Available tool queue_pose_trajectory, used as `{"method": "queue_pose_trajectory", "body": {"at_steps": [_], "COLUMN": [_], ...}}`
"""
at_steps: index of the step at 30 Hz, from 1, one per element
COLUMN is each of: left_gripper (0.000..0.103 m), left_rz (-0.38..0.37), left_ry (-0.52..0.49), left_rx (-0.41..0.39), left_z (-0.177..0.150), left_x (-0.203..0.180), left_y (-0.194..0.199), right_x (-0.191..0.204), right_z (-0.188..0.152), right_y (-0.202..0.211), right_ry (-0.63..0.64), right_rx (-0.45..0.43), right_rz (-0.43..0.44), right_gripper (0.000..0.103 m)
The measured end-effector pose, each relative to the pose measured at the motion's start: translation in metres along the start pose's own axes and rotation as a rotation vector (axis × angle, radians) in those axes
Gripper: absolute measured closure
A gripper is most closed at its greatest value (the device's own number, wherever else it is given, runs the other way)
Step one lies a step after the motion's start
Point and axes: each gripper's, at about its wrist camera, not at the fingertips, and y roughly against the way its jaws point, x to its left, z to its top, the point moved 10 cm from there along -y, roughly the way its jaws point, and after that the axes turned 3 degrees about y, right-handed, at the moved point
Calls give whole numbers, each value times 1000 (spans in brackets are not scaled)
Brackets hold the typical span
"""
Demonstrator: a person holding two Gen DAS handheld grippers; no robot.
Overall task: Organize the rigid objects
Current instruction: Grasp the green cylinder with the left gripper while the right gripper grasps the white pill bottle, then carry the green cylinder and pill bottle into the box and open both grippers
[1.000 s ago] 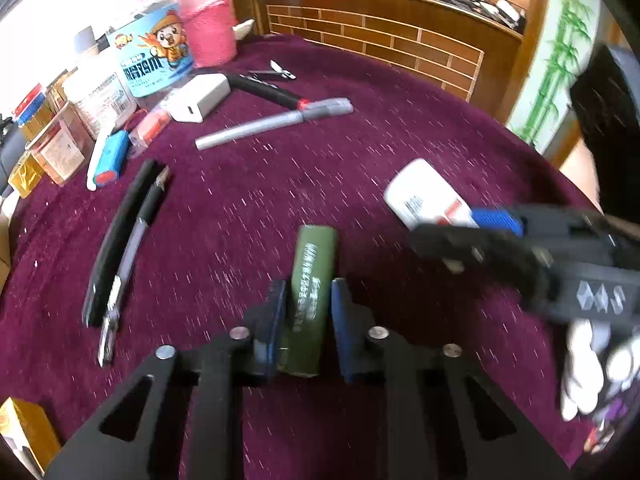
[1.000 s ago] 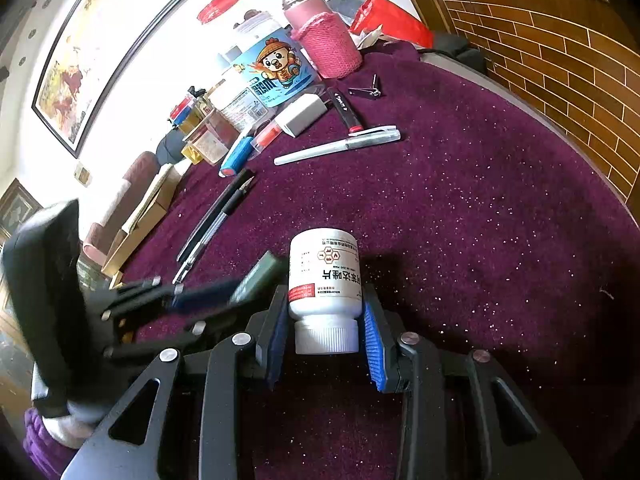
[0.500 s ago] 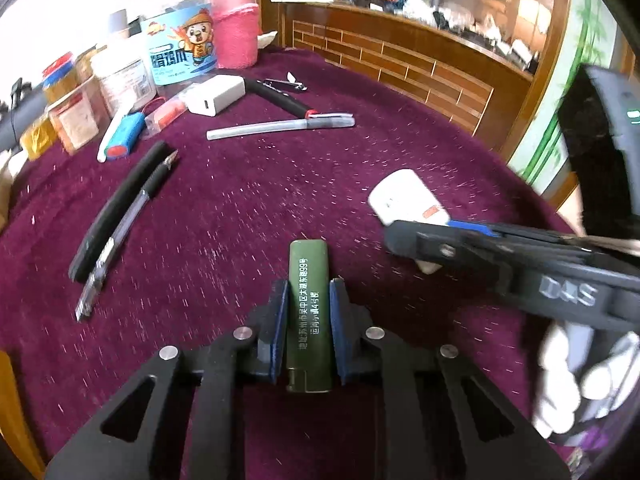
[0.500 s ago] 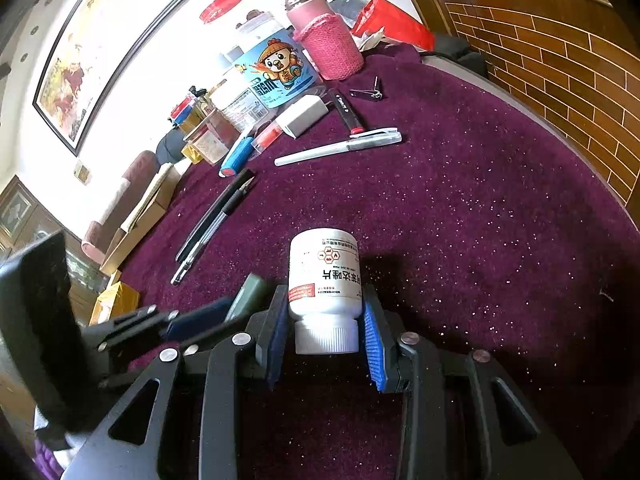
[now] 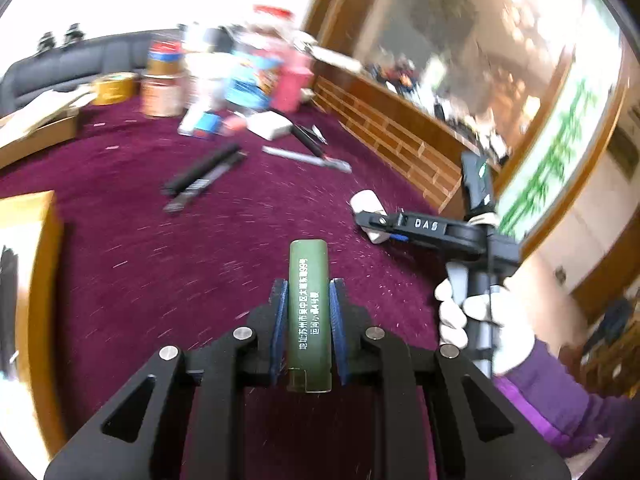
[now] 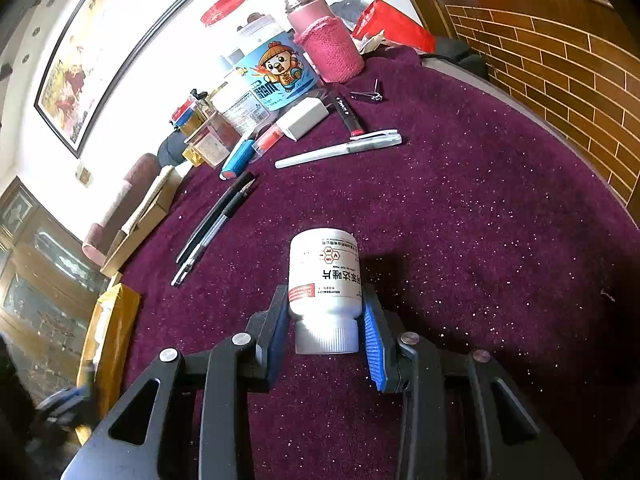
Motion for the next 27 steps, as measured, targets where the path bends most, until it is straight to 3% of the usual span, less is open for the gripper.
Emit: {"method": "queue_pose_trajectory", "body": {"at_steps": [7, 12, 18, 23, 27], "left_gripper": [85, 85, 85, 85, 81], "left_rz": [165, 291, 366, 396, 399], "left_ry": [175, 322, 465, 490, 504], "left_rx": [-122, -146, -97, -28, -17], "left_z": [-24, -55, -85, -96, -101], "left_x": [106, 190, 259, 274, 274], "left_y": [109, 166, 179, 162, 159], "right_x": [12, 55, 155, 242, 297], "right_z": [-7, -27, -57, -96, -129], "right_y": [0, 16, 25, 17, 3], "right_ry": [100, 110, 206, 284, 341], "right_rx": [39, 85, 143, 227, 294], "right_rz": [-108, -12, 149, 273, 328], "right_gripper": [73, 73, 73, 72, 72]}}
